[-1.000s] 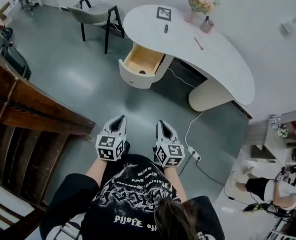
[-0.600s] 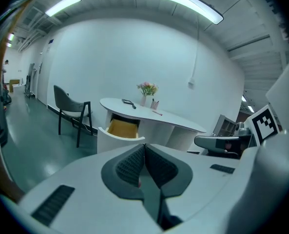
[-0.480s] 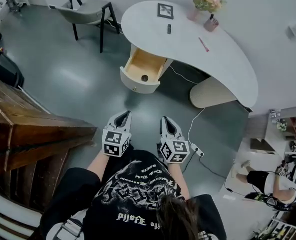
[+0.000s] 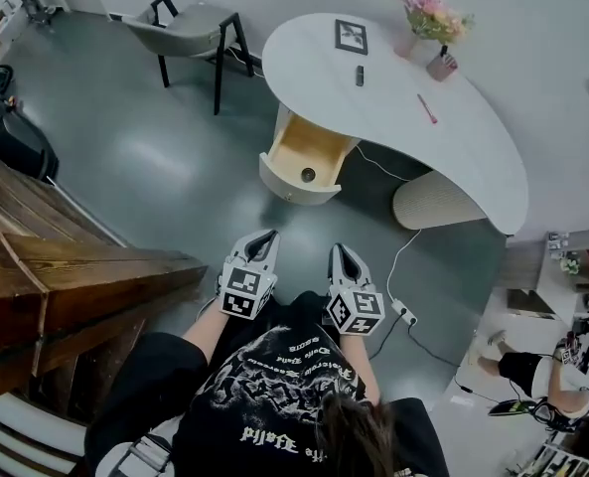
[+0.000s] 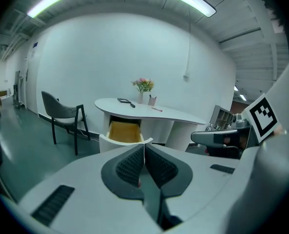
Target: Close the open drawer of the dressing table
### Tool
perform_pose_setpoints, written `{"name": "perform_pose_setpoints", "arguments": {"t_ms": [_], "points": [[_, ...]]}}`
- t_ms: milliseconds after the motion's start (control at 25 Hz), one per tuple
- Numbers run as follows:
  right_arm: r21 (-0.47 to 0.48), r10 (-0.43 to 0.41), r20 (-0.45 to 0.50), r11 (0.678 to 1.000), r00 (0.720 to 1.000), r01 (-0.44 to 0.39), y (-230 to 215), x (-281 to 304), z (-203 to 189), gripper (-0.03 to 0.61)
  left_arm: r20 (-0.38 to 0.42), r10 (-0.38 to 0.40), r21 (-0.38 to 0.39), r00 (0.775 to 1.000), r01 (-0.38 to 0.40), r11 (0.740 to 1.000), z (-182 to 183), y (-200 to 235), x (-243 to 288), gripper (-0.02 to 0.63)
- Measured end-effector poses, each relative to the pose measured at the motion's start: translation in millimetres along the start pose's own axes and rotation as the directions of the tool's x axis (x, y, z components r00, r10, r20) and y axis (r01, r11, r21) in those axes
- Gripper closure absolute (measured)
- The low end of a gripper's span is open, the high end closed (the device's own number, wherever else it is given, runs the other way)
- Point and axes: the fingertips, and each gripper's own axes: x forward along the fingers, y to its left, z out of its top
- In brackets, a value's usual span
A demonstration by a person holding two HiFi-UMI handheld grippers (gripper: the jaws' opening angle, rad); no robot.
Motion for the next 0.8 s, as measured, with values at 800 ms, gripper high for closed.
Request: {"name": "perform_pose_setpoints", "arguments": {"t_ms": [800], "points": [[0.000,0.028,0.002,1.000,1.000,-0.028,-38.6,47.1,29.6,0.552,-0.029,0.090,-0.069,0.995,-0.092,0.993,9.4,31.0,44.6,0.589]]}}
